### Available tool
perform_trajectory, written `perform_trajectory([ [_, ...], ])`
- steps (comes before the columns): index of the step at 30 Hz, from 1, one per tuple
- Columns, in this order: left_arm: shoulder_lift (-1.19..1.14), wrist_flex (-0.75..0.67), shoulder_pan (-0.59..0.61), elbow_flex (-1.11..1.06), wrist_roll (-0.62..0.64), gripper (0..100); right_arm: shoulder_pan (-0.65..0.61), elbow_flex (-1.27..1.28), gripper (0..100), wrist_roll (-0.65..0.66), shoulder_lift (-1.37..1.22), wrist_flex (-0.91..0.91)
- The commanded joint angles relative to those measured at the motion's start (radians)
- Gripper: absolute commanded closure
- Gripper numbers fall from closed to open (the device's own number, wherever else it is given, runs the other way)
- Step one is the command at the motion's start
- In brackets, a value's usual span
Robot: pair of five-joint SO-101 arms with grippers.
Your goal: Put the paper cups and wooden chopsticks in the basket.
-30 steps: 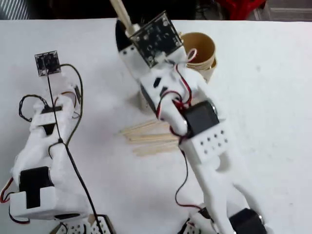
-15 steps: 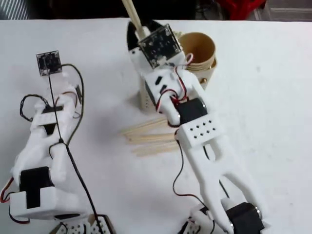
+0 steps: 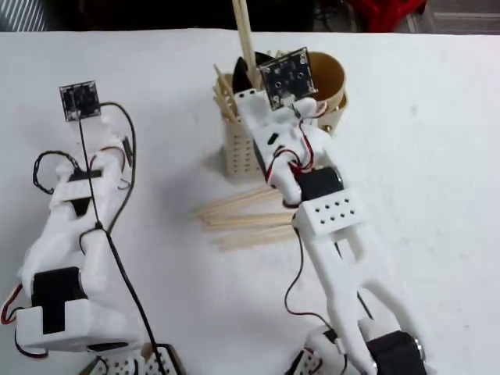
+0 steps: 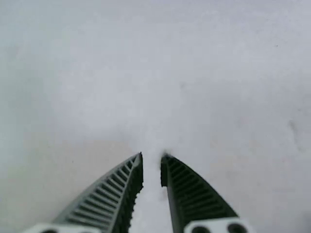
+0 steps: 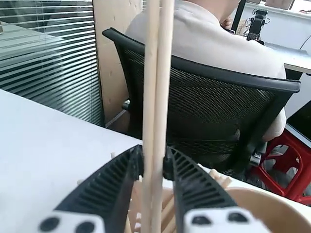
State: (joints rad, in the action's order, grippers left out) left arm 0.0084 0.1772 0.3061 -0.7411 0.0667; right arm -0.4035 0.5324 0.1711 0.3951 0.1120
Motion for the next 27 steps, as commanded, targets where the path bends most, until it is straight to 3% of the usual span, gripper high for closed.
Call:
perform_trajectory([
  [1, 0.004, -0.005, -0.013, 0.052, 0.003, 91, 0.007, -0.008, 82.2, -0.052, 0.09, 0.085],
  [11, 0.004, -0.005, -0.008, 0.051, 0.003, 91, 0.01, -0.008, 83.3, -0.06, 0.257, 0.331],
  [18, 0.004, -0.005, -0.007, 0.051, 0.003, 91, 0.015, 0.028, 86.3, -0.057, 0.421, 0.791],
  [27, 0.004, -0.005, -0.007, 0.052, 0.003, 91, -0.038, 0.201, 84.1, 0.381, 0.492, 1.058],
])
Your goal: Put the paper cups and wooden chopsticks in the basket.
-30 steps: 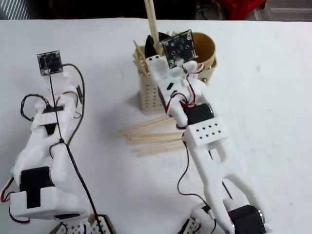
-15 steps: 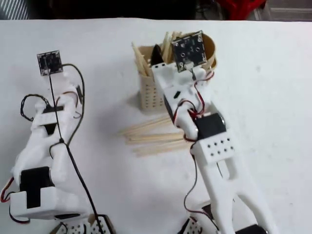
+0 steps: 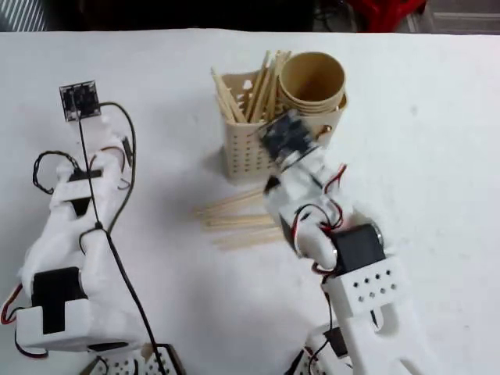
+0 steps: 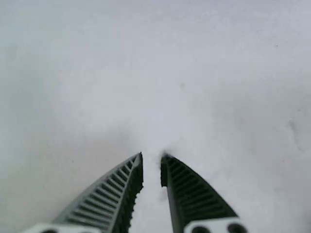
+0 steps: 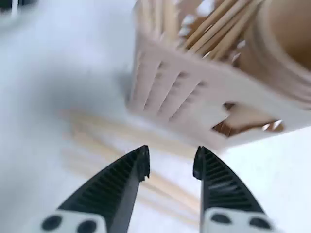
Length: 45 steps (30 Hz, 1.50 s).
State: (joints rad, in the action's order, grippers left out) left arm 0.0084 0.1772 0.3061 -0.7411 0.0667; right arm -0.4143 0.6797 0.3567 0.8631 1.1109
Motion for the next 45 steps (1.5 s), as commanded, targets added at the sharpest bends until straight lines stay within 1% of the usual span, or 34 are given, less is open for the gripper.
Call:
perform_trajectory([
  [1, 0.004, -0.005, -0.007, 0.052, 0.003, 91, -0.036, 0.091, 84.1, 0.269, 0.024, 0.065],
  [4, 0.004, -0.005, -0.007, 0.052, 0.003, 91, -0.076, 0.242, 84.0, 0.474, 0.022, 0.053],
  [6, 0.004, -0.005, -0.007, 0.052, 0.003, 91, -0.105, 0.338, 84.0, 0.545, 0.022, 0.018],
  [11, 0.004, -0.005, -0.008, 0.049, 0.003, 91, -0.125, 0.48, 84.0, 0.554, 0.022, -0.13],
  [14, 0.004, -0.005, -0.008, 0.049, 0.003, 91, -0.124, 0.486, 84.0, 0.555, -0.016, -0.147],
  [18, 0.004, -0.002, -0.008, 0.049, 0.003, 91, -0.119, 0.482, 84.0, 0.555, -0.159, -0.251],
  [22, 0.004, 0.002, -0.008, 0.049, 0.003, 91, -0.067, 0.391, 84.2, 0.555, -0.351, -0.341],
  [25, 0.004, 0.002, -0.008, 0.049, 0.003, 91, -0.039, 0.292, 84.3, 0.555, -0.509, -0.352],
  [33, 0.004, -0.003, -0.008, 0.049, 0.003, 91, -0.038, 0.086, 84.3, 0.552, -0.849, -0.384],
  [38, 0.004, -0.003, -0.008, 0.052, 0.003, 91, -0.039, 0.046, 85.3, 0.552, -0.869, -0.352],
  [42, 0.004, -0.003, -0.008, 0.054, 0.003, 91, -0.039, 0.04, 97.5, 0.551, -0.863, -0.357],
  [43, 0.004, -0.003, -0.008, 0.054, 0.003, 91, -0.039, 0.043, 98.7, 0.548, -0.852, -0.36],
  [45, 0.004, -0.003, -0.01, 0.054, 0.003, 91, -0.039, 0.046, 97.3, 0.546, -0.825, -0.352],
])
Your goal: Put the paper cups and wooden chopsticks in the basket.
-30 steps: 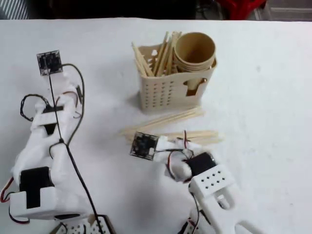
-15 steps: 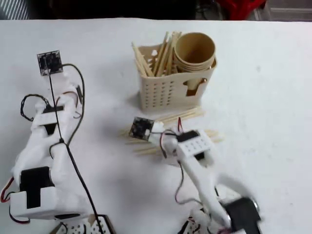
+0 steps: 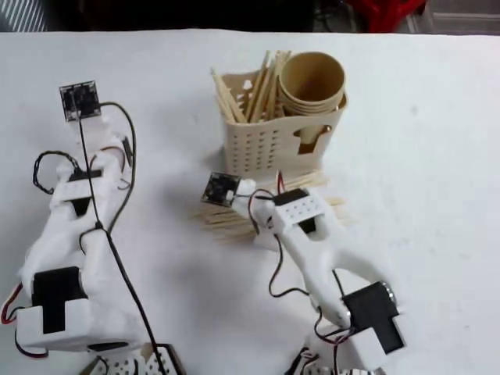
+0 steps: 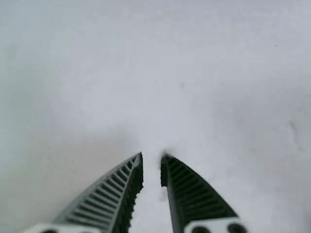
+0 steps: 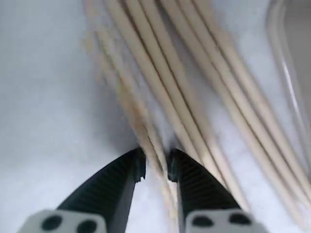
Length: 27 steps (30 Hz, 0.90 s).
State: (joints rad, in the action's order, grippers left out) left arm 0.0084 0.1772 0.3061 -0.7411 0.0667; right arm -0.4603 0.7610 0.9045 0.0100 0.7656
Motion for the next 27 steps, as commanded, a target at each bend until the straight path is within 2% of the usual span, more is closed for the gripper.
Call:
perform_trajectory([
  [1, 0.004, -0.003, -0.01, 0.054, 0.003, 91, 0.007, -0.034, 97.3, -0.009, 0.047, -0.005],
  [6, 0.004, -0.003, -0.01, 0.054, 0.003, 91, 0.007, -0.034, 98.2, -0.097, 0.159, 0.008],
  [19, 0.004, -0.003, -0.008, 0.054, 0.003, 91, 0.005, -0.035, 98.2, -0.101, 0.423, 0.134],
  [27, 0.004, -0.003, -0.008, 0.054, 0.003, 91, -0.01, -0.084, 98.2, -0.362, 0.656, 0.071],
])
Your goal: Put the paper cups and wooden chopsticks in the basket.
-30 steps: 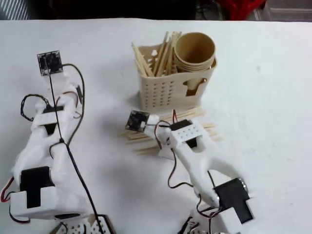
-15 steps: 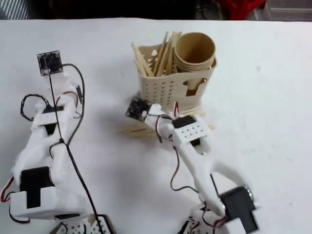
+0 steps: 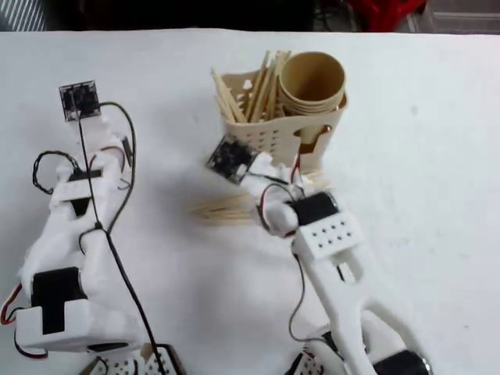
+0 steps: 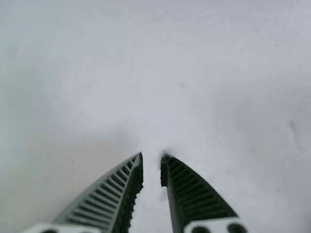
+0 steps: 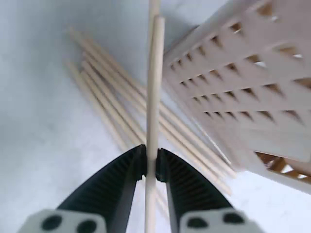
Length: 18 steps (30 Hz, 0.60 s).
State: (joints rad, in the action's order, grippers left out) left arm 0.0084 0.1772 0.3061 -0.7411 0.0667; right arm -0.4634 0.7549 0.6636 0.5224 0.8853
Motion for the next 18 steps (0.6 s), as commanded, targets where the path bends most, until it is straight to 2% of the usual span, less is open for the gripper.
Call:
perform_trajectory([
  [1, 0.004, -0.003, -0.008, 0.054, 0.003, 91, -0.008, -0.097, 98.2, -0.149, 0.171, -0.056],
  [9, 0.004, -0.003, -0.012, 0.055, 0.003, 91, -0.036, -0.31, 98.3, -0.324, 0.249, -0.113],
  [18, 0.004, -0.003, -0.012, 0.051, 0.003, 91, -0.036, -0.603, 98.3, -0.361, 0.054, -0.292],
])
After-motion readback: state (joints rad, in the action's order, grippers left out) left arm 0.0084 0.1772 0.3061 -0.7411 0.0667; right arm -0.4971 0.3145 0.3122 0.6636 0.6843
